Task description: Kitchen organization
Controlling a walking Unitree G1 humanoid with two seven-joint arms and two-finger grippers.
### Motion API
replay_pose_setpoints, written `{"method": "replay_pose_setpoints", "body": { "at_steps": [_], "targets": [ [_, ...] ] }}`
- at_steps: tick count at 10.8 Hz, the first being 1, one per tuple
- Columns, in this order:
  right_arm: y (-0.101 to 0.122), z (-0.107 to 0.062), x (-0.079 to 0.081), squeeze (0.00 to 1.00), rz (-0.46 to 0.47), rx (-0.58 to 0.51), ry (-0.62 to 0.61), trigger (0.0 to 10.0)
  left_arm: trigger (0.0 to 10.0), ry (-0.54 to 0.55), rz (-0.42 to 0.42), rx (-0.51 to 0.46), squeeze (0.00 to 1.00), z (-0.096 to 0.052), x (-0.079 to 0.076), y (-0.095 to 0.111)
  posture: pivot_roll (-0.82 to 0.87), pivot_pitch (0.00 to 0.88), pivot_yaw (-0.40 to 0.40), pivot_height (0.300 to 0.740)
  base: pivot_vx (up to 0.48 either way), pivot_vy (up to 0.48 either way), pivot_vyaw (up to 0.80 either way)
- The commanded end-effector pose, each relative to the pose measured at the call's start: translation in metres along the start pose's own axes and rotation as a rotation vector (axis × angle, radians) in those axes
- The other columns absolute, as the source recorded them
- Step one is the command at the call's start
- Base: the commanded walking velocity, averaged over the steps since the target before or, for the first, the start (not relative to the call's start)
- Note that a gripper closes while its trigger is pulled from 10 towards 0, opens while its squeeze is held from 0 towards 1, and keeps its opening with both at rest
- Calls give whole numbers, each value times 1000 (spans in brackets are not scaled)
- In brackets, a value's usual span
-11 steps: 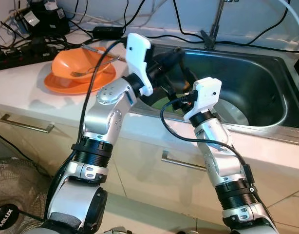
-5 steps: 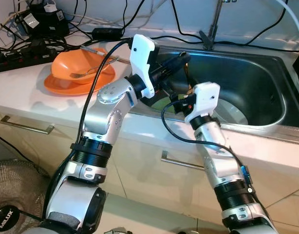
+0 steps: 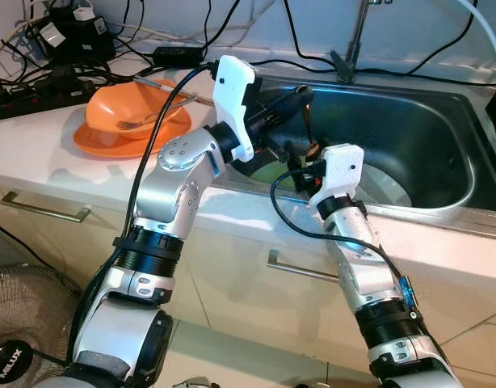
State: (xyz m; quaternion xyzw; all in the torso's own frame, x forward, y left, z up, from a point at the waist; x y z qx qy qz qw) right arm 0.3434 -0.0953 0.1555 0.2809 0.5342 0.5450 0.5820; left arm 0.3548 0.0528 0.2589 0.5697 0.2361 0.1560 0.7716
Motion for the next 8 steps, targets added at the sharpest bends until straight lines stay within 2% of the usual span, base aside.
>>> {"method": "replay_pose_setpoints", "body": {
  "at_steps": [1, 8],
  "targets": [
    [5, 4, 1, 0, -2, -21, -4, 0, 10000, 1, 11, 12, 0, 0, -1, 0, 25, 0, 62, 740, 0, 0, 0],
    [2, 4, 1, 0, 1, -15, -8, 0, 10000, -20, -25, 14, 0, 0, -6, -3, 30, 10, 56, 740, 0, 0, 0]
  ]
}}
Point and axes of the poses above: a point about 5 cm out from each wrist's last joint towards the gripper, its own z axis pointing out of the wrist towards the gripper, its own y axis along the axis of the wrist's last joint, x = y × z, the point moved 1 cm from there along z, pointing out of the wrist towards the gripper, and after that the axes turned 15 degrees about -z, right-handed, at the moved point
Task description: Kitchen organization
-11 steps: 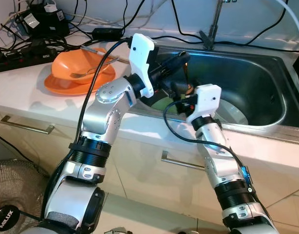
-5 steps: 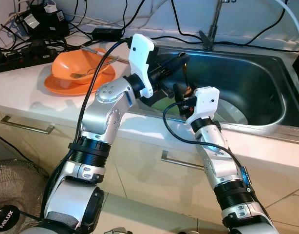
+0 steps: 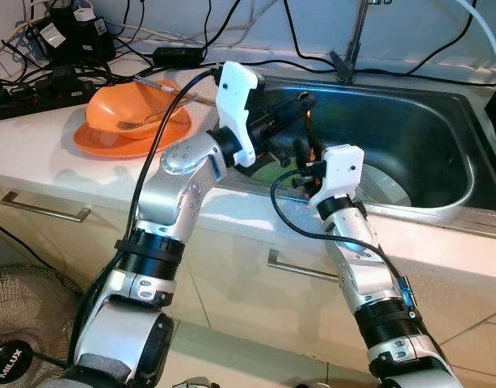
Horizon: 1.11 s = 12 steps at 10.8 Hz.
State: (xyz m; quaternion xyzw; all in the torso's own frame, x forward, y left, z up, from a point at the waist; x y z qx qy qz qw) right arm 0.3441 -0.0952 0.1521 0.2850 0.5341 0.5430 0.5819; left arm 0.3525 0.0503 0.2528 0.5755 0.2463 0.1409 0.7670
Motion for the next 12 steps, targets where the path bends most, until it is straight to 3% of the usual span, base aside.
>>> {"method": "replay_pose_setpoints", "body": {
  "at_steps": [1, 3, 4, 12],
  "targets": [
    [5, 4, 0, 0, -1, -22, -1, 0, 10000, -20, 2, -12, 0, 1, -4, 4, 29, 12, 56, 740, 0, 0, 0],
    [5, 5, -1, 0, -1, -22, -3, 0, 10000, -20, -3, -19, 0, 1, -4, 5, 28, 11, 54, 740, 0, 0, 0],
    [5, 5, -1, 0, -2, -21, -4, 0, 10000, -11, -6, -30, 1000, 1, -4, 6, 29, 11, 53, 740, 0, 0, 0],
    [1, 7, -7, 0, -19, -6, -30, 0, 10000, 98, -34, -124, 1000, -8, 10, 17, 33, 11, 49, 740, 0, 0, 0]
  ]
}}
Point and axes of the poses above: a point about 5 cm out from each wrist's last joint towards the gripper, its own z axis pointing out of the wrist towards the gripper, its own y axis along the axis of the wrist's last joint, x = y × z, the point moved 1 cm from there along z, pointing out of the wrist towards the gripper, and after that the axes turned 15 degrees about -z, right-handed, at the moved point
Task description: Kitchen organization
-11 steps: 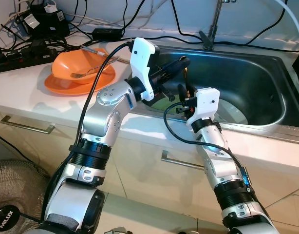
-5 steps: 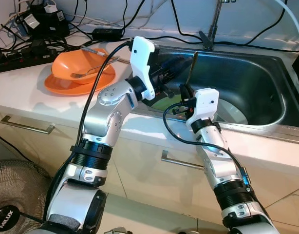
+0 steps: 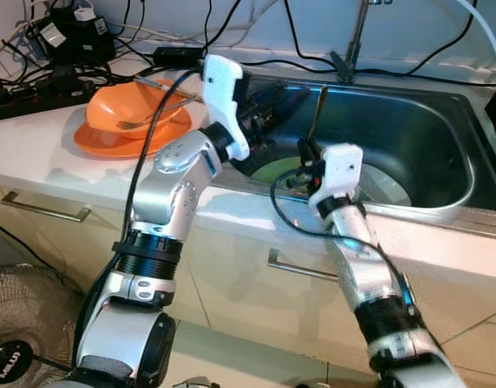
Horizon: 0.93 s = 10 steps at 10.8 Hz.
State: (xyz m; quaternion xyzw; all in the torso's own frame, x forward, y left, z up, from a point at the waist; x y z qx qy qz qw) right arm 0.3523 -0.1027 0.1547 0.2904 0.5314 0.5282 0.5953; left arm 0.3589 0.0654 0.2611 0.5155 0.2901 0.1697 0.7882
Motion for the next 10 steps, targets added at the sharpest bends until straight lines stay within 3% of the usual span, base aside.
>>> {"method": "replay_pose_setpoints", "body": {
  "at_steps": [1, 2, 3, 4, 6, 10],
  "targets": [
    [1, 4, -6, 0, -19, 0, -28, 0, 10000, 36, 16, -29, 929, -5, 6, 4, 33, 11, 50, 740, 0, 0, 0],
    [1, 9, -19, 0, -35, 8, -64, 0, 10000, 93, 20, -20, 0, -13, 15, -1, 35, 12, 50, 740, 0, 0, 0],
    [1, 14, -29, 0, -43, 20, -98, 4392, 10000, 148, 24, 17, 0, -20, 24, -10, 36, 15, 48, 740, 0, 0, 0],
    [-1, 20, -38, 0, -71, 57, -134, 10000, 10000, 214, 40, 97, 0, -28, 33, -24, 37, 14, 47, 740, 0, 0, 0],
    [-10, 30, -57, 0, -60, 146, -200, 10000, 10000, 313, 83, 328, 0, -48, 48, -66, 54, 15, 40, 740, 0, 0, 0],
    [-21, 43, -52, 0, -68, 275, -120, 10000, 10000, 315, 53, 399, 0, -51, 44, -85, 77, 16, 25, 740, 0, 0, 0]
  ]
}}
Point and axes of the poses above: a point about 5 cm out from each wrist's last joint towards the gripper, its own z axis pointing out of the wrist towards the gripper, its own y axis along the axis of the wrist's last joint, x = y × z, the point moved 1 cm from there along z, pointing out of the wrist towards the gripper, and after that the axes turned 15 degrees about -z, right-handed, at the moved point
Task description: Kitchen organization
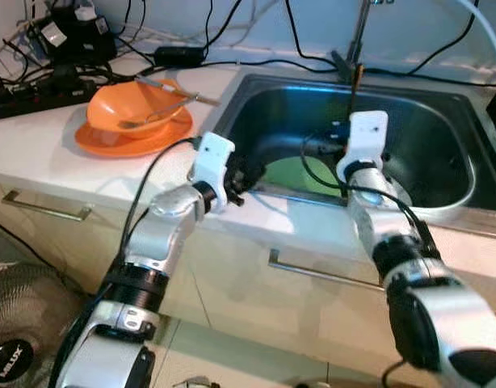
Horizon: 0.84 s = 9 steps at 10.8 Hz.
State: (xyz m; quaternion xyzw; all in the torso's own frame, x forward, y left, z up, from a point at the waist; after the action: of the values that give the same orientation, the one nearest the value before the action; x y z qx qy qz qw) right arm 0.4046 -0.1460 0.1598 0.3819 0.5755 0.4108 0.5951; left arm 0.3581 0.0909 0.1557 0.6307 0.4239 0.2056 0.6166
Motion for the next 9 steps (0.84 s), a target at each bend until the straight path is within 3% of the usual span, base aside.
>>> {"method": "replay_pose_setpoints", "body": {
  "at_steps": [1, 3, 4, 5, 9],
  "targets": [
    [-6, 2, 4, 0, -24, 70, 38, 10000, 10000, -5, 8, 31, 0, 1, -3, -4, 85, 14, 22, 740, 0, 0, 0],
    [-15, 0, 11, 0, -24, 132, 82, 10000, 10000, -17, 9, 46, 0, 2, -8, -8, 91, 10, 19, 740, 0, 0, 0],
    [-17, 0, 15, 122, -24, 146, 101, 10000, 10000, -21, 9, 51, 0, 3, -10, -9, 93, 3, 18, 740, 0, 0, 0],
    [-18, -1, 16, 1000, -11, 157, 109, 10000, 10000, -25, 10, 54, 0, 3, -11, -9, 93, 0, 19, 740, 0, 0, 0],
    [-14, 0, 17, 1000, -23, 126, 103, 10000, 10000, -39, 15, 50, 0, 6, -15, -9, 78, 0, 27, 740, 0, 0, 0]
  ]
}}
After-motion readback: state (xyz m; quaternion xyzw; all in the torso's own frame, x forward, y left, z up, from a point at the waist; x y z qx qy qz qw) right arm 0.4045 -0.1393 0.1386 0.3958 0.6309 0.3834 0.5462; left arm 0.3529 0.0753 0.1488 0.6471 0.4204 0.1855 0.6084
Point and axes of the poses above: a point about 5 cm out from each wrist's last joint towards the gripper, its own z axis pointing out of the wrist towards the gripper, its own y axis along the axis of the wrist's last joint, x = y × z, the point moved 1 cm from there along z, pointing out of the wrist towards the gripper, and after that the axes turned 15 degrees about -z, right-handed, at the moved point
